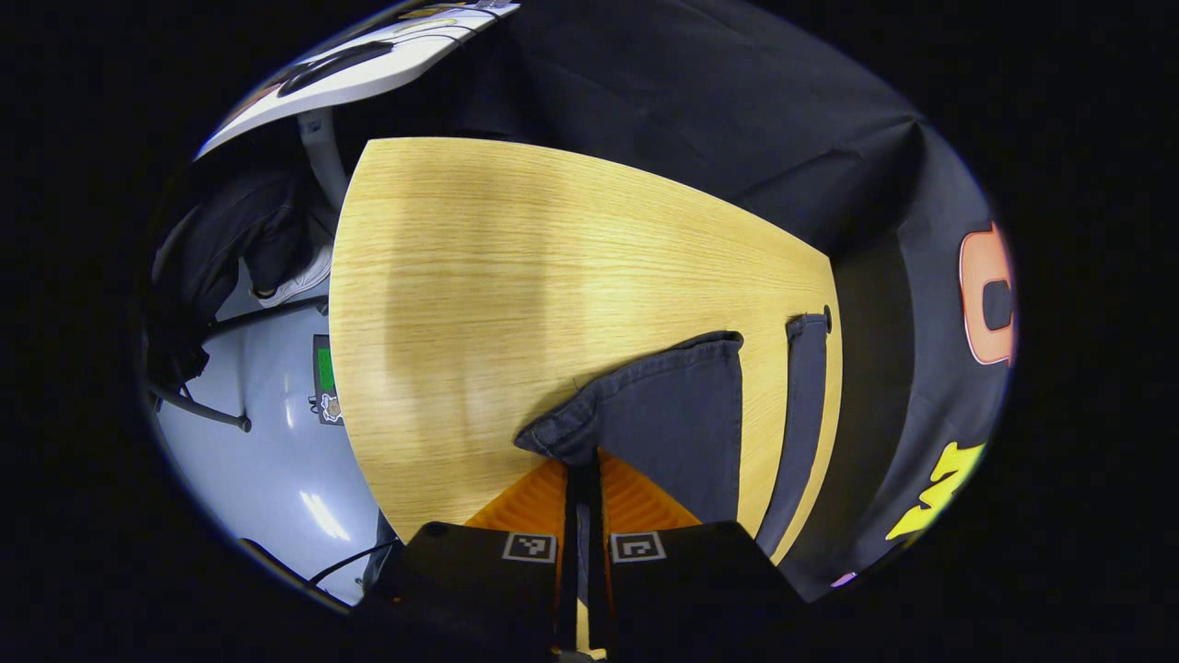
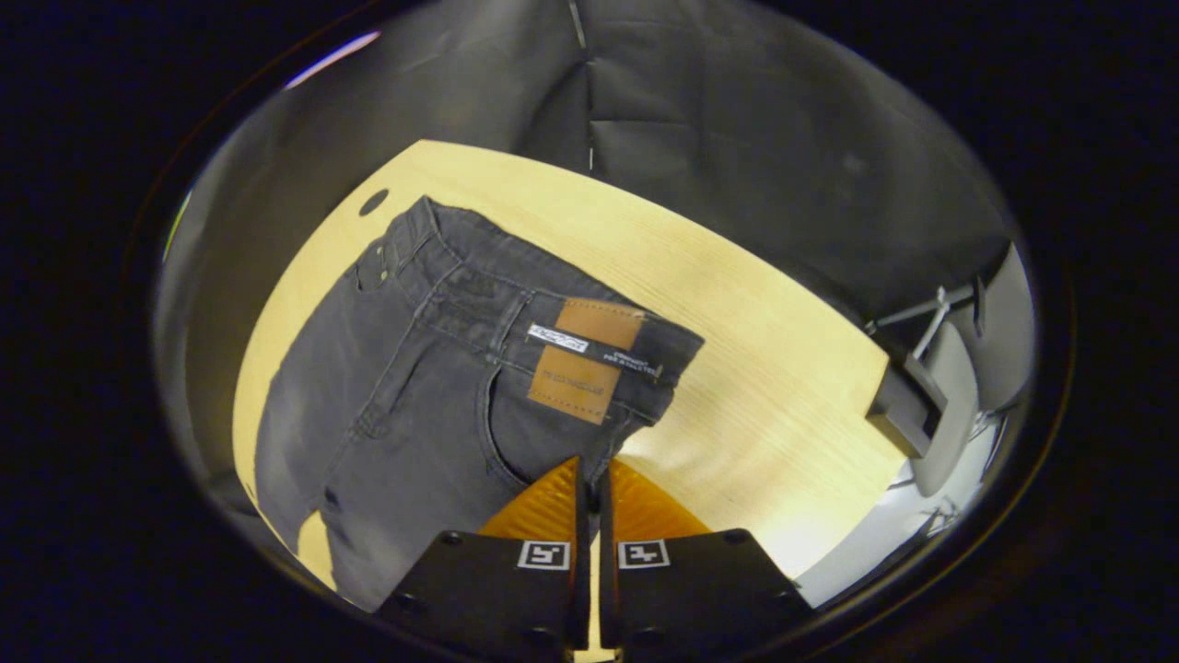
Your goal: Grasp the waist and the cuffs of the jeans and fold them to make the two legs overlap; first hold the waist and fold one-third of the jeans toward the cuffs, then hold the cuffs and fold the remaining one-third in the same direction to finish folding.
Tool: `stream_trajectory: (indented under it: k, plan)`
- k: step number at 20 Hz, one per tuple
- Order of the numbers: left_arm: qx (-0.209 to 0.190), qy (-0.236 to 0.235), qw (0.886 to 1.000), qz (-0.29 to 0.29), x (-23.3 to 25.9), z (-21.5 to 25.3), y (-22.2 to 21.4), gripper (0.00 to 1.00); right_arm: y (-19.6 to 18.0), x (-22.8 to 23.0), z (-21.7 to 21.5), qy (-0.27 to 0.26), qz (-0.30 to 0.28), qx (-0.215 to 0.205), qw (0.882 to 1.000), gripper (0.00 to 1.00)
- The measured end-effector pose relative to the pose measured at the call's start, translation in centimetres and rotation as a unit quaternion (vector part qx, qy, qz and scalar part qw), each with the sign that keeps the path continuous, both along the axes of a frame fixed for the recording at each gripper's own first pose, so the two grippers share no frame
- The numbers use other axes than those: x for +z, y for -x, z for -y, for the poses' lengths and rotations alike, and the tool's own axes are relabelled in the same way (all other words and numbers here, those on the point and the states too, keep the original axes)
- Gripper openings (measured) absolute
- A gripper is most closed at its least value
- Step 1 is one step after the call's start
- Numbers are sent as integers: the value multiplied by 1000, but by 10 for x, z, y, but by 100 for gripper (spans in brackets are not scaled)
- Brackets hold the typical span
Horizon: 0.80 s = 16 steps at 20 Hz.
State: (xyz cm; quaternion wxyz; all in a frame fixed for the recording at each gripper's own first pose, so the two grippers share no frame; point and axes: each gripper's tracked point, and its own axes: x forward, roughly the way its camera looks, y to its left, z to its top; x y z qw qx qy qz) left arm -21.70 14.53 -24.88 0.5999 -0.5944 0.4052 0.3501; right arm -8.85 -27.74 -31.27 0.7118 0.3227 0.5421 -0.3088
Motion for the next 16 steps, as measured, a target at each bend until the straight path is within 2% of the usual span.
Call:
stream_trajectory:
  k: [1, 2, 3, 5, 6, 8, 16]
  plan:
    - [4, 2, 1000, 1, 0, 0, -1, 2, 1, 1, 1, -6, 12, -4, 1000, 5]
    - [5, 4, 1000, 3, 0, 0, -3, 7, 1, 2, 0, -11, 18, -11, 1000, 5]
    - [5, 6, 1000, 4, 0, -1, -3, 7, 0, 2, -1, -19, 25, -21, 999, 1]
    - [9, 12, 1000, 7, 1, 0, -4, 6, -1, 7, 0, -36, 43, -38, 998, 8]
    - [12, 16, 1000, 10, 1, -1, -5, 5, -3, 11, 0, -46, 55, -44, 996, 5]
    - [8, 15, 1000, 19, 3, -2, -7, 4, -6, 24, 0, -64, 81, -54, 993, 4]
    - [-7, 2, 997, 77, 55, -12, -51, 4, -60, 93, -11, -80, 172, -32, 981, 5]
